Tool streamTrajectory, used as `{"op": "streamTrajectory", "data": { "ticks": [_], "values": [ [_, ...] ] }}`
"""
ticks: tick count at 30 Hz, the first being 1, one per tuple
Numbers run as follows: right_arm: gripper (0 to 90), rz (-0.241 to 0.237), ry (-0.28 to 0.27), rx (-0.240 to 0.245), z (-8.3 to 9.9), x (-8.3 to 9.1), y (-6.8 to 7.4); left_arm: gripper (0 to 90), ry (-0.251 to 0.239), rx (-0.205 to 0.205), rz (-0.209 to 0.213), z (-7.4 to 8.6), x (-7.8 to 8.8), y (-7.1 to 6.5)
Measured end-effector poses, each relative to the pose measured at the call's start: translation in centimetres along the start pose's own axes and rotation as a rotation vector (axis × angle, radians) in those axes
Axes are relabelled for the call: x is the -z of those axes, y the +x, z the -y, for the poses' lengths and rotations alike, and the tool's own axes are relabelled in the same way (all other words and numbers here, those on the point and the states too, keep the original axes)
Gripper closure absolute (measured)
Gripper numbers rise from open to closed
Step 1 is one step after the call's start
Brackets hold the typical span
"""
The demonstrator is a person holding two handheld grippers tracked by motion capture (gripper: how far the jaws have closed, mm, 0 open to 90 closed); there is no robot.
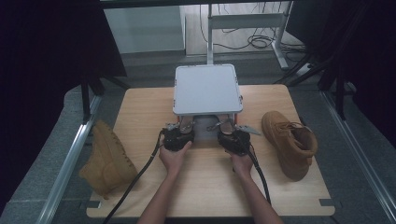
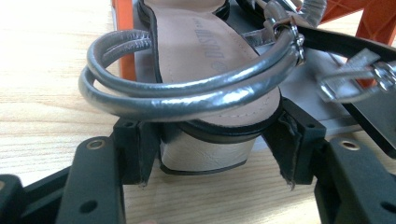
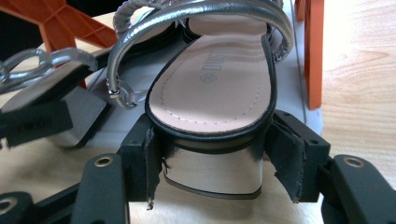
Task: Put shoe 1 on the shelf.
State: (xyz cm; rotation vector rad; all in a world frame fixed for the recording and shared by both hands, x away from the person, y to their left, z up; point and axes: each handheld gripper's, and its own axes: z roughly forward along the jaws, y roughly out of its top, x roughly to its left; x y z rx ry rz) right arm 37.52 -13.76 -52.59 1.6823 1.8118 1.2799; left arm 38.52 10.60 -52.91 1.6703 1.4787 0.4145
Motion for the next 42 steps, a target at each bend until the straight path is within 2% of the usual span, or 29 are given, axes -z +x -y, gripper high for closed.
{"op": "streamTrajectory", "data": {
  "ticks": [4, 10, 13, 16, 19, 21, 27, 31, 35, 41, 42],
  "values": [
    [39.1, -0.002, -0.019, -0.036, -0.3, -0.7, -0.1, 38.5, 0.001, 0.002, 0.000, 0.0, 0.0, 0.0],
    [39.0, 0.030, -0.015, -0.015, -0.5, -1.4, 0.5, 38.4, 0.000, -0.001, 0.000, 0.0, 0.0, 0.0],
    [38.9, 0.047, -0.006, 0.009, -0.7, -1.8, 0.7, 38.4, 0.001, 0.001, 0.000, 0.0, 0.0, 0.0],
    [38.7, 0.069, -0.012, 0.067, -0.6, -2.2, 0.9, 38.4, 0.000, 0.000, 0.000, 0.0, 0.0, 0.0],
    [37.8, 0.080, 0.016, 0.114, -0.1, -2.6, 1.2, 38.3, 0.001, 0.000, 0.000, 0.1, 0.0, 0.0],
    [38.1, 0.093, 0.014, 0.131, 0.0, -2.7, 1.4, 38.3, 0.001, 0.003, 0.001, 0.0, 0.0, 0.0],
    [38.5, 0.086, 0.024, 0.134, -0.1, -2.6, 1.3, 38.1, -0.009, 0.021, -0.004, 0.0, -0.2, -0.1],
    [38.7, 0.091, 0.024, 0.124, 0.0, -2.6, 1.3, 37.6, -0.033, 0.031, -0.028, 0.2, -0.6, -0.5],
    [38.8, 0.084, 0.030, 0.119, -0.1, -2.6, 1.2, 34.5, -0.041, 0.033, -0.035, 0.5, -1.1, -0.7],
    [37.3, 0.070, 0.041, 0.120, -0.2, -2.5, 1.0, 33.4, -0.016, 0.040, 0.003, 0.2, -0.8, -0.2],
    [35.8, 0.055, 0.051, 0.097, -0.2, -2.5, 0.8, 32.7, -0.011, 0.040, 0.012, 0.1, -0.7, -0.1]
  ]
}}
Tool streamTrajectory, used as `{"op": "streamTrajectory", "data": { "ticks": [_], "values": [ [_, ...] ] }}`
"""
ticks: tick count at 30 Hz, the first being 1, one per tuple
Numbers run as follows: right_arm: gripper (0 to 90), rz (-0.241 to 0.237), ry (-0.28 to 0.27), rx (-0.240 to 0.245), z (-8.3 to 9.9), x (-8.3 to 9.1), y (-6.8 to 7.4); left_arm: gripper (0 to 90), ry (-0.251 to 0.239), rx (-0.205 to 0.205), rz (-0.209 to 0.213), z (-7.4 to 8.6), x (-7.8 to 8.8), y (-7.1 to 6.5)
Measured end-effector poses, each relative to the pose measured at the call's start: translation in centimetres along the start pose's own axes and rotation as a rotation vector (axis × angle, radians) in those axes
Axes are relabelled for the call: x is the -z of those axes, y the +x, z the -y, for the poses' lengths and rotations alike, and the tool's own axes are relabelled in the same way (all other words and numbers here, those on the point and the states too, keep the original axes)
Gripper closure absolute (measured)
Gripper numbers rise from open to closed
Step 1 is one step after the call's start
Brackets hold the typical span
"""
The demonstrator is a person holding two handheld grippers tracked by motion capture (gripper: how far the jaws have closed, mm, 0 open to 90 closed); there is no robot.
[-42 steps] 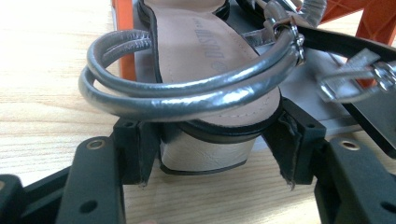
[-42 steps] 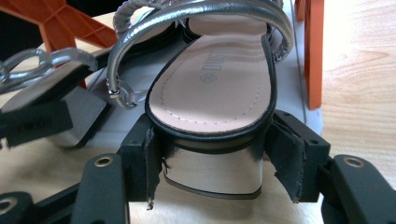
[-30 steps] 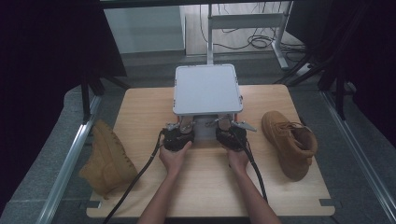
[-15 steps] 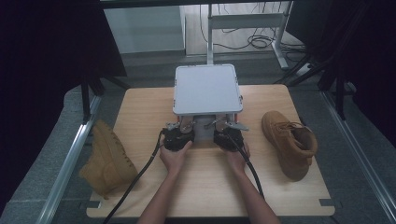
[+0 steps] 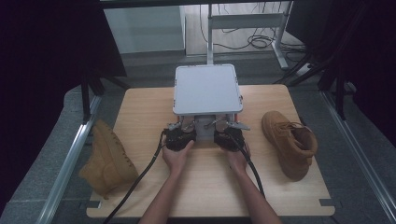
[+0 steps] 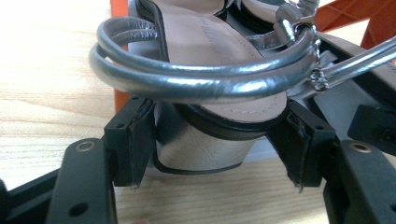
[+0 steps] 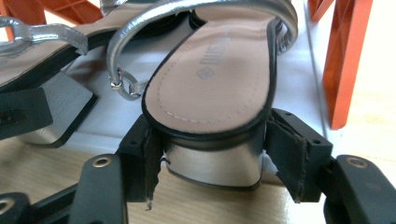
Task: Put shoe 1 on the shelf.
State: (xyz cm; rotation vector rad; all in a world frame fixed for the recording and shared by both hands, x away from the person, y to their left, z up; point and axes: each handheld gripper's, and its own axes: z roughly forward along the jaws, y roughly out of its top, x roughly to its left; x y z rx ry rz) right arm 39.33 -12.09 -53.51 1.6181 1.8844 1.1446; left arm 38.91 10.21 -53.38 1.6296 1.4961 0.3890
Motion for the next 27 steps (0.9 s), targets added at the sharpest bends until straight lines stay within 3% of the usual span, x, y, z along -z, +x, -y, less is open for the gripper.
{"op": "streamTrajectory", "data": {
  "ticks": [2, 9, 12, 15, 18, 21, 27],
  "values": [
    [33.8, -0.023, 0.017, -0.018, 0.1, 0.1, -0.3, 30.1, 0.011, -0.010, 0.018, 0.0, 0.3, 0.1],
    [31.9, -0.048, -0.012, 0.035, 0.1, 2.4, -0.5, 29.0, -0.024, -0.110, 0.063, 0.1, 3.1, -0.2],
    [32.2, -0.052, -0.032, 0.058, 0.1, 3.6, -0.9, 34.0, -0.048, -0.143, 0.073, 0.3, 4.5, 0.0],
    [34.3, -0.060, -0.045, 0.054, 0.2, 4.5, -1.5, 42.8, -0.057, -0.168, 0.052, 0.6, 5.4, 0.3],
    [45.0, -0.046, -0.068, 0.064, 0.3, 5.0, -2.1, 53.2, -0.060, -0.167, 0.027, 0.7, 5.9, 0.9],
    [58.2, -0.025, -0.077, 0.062, 0.4, 5.3, -2.7, 64.8, -0.090, -0.194, -0.037, 0.8, 6.2, 1.4],
    [78.1, -0.053, -0.070, 0.040, 0.4, 5.2, -3.5, 78.2, -0.065, -0.151, -0.023, 0.7, 5.6, 2.4]
  ]
}}
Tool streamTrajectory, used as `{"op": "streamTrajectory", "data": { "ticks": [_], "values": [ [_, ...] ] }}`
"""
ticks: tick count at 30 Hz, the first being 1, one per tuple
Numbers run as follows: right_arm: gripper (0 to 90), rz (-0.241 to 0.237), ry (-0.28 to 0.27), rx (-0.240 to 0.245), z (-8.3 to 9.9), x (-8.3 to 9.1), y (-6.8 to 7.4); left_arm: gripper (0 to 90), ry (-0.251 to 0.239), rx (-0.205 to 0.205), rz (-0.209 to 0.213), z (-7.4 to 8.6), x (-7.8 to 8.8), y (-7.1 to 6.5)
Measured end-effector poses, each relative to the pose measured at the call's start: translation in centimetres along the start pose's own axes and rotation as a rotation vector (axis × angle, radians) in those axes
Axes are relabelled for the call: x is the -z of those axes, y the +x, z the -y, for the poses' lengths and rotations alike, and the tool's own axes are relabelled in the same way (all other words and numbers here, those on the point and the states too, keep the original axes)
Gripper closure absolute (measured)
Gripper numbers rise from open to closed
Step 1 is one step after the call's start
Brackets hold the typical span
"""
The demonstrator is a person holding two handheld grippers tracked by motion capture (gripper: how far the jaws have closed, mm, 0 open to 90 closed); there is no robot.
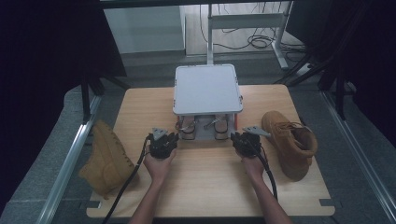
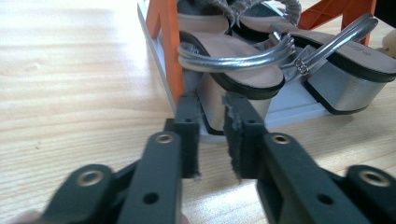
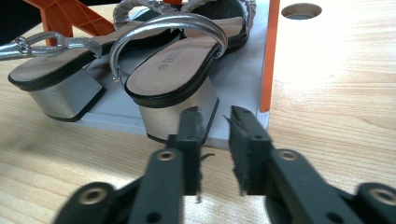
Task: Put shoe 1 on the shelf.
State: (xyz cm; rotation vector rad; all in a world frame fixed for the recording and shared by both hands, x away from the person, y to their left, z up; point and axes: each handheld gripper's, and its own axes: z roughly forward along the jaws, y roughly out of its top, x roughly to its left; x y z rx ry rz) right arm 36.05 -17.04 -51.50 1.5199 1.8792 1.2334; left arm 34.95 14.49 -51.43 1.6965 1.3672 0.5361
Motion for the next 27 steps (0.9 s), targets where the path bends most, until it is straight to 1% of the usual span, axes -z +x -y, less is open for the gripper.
{"op": "streamTrajectory", "data": {
  "ticks": [2, 7, 11, 14, 17, 20, 23, 27],
  "values": [
    [81.6, -0.009, 0.001, -0.002, 0.0, 0.0, -0.1, 80.8, 0.007, 0.001, -0.008, 0.1, -0.2, 0.1],
    [88.5, -0.023, 0.006, 0.004, 0.1, -0.1, -0.1, 83.8, 0.023, 0.011, 0.009, 0.3, -0.5, 0.3],
    [88.9, -0.035, 0.009, 0.012, 0.1, -0.2, 0.1, 85.4, 0.023, 0.025, 0.020, 0.2, -0.5, 0.4],
    [88.9, -0.035, 0.009, 0.011, 0.1, -0.3, 0.1, 86.3, 0.024, 0.036, 0.023, 0.2, -0.7, 0.5],
    [88.9, -0.028, 0.015, 0.009, 0.2, -0.5, 0.0, 86.6, 0.036, 0.044, 0.022, 0.2, -1.0, 0.7],
    [88.9, -0.027, 0.021, 0.016, 0.4, -0.8, 0.1, 86.6, 0.042, 0.041, 0.023, 0.3, -1.2, 0.6],
    [89.0, -0.028, 0.024, 0.046, 0.5, -0.9, 0.7, 86.3, 0.043, 0.036, 0.022, 0.3, -1.4, 0.5],
    [88.9, -0.015, 0.025, 0.039, 0.5, -1.2, 0.6, 86.0, 0.048, 0.036, 0.019, 0.1, -1.6, 0.4]
  ]
}}
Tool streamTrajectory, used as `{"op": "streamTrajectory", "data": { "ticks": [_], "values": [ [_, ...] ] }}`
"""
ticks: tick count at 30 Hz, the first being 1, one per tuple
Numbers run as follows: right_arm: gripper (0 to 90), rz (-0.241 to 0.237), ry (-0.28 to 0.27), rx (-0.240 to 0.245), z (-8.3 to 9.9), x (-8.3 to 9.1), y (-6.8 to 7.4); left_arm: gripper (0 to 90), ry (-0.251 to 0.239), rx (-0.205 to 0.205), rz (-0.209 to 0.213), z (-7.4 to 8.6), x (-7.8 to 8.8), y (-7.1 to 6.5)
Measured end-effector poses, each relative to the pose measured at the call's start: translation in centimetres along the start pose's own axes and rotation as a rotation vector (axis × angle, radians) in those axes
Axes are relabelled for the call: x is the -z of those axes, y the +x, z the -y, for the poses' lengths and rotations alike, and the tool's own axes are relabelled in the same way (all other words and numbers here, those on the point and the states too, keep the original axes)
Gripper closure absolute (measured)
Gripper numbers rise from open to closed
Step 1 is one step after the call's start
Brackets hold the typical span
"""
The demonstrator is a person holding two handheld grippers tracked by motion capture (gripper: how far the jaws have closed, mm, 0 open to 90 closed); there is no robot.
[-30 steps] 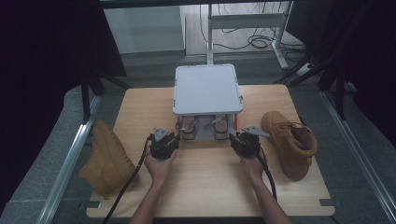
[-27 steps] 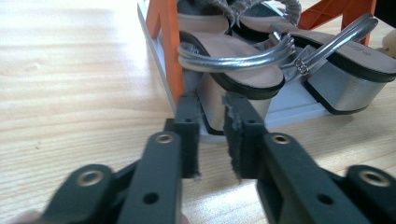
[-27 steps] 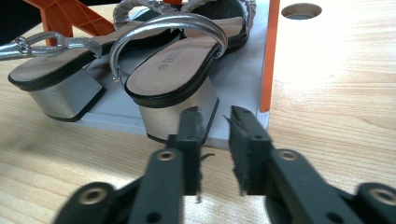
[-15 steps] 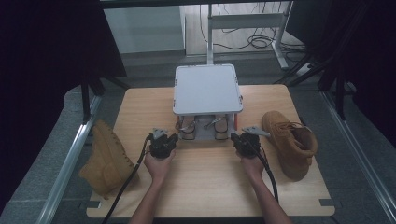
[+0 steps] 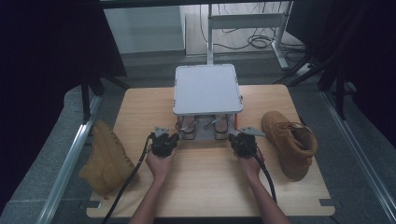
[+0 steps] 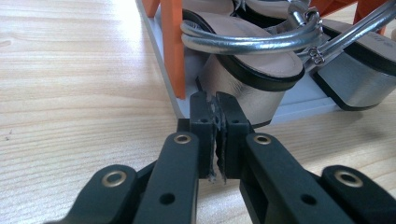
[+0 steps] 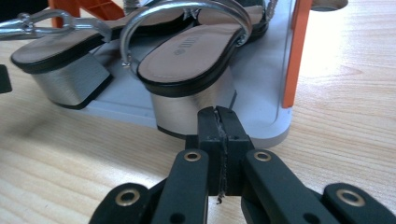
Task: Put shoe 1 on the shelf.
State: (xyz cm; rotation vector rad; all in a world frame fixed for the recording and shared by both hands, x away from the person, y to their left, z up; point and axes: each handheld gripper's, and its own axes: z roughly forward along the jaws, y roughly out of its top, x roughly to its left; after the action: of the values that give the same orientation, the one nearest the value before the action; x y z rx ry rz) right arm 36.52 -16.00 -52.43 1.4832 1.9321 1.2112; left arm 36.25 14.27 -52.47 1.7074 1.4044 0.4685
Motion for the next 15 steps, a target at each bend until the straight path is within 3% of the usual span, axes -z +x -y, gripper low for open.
{"op": "streamTrajectory", "data": {
  "ticks": [7, 15],
  "values": [
    [89.0, 0.011, 0.015, -0.040, -0.1, -0.8, 0.0, 85.5, 0.011, -0.001, 0.006, -0.1, -0.8, -0.5],
    [89.0, 0.018, 0.017, -0.013, -0.8, -1.6, 1.4, 86.1, 0.015, -0.004, 0.013, -0.4, -1.4, -1.3]
  ]
}}
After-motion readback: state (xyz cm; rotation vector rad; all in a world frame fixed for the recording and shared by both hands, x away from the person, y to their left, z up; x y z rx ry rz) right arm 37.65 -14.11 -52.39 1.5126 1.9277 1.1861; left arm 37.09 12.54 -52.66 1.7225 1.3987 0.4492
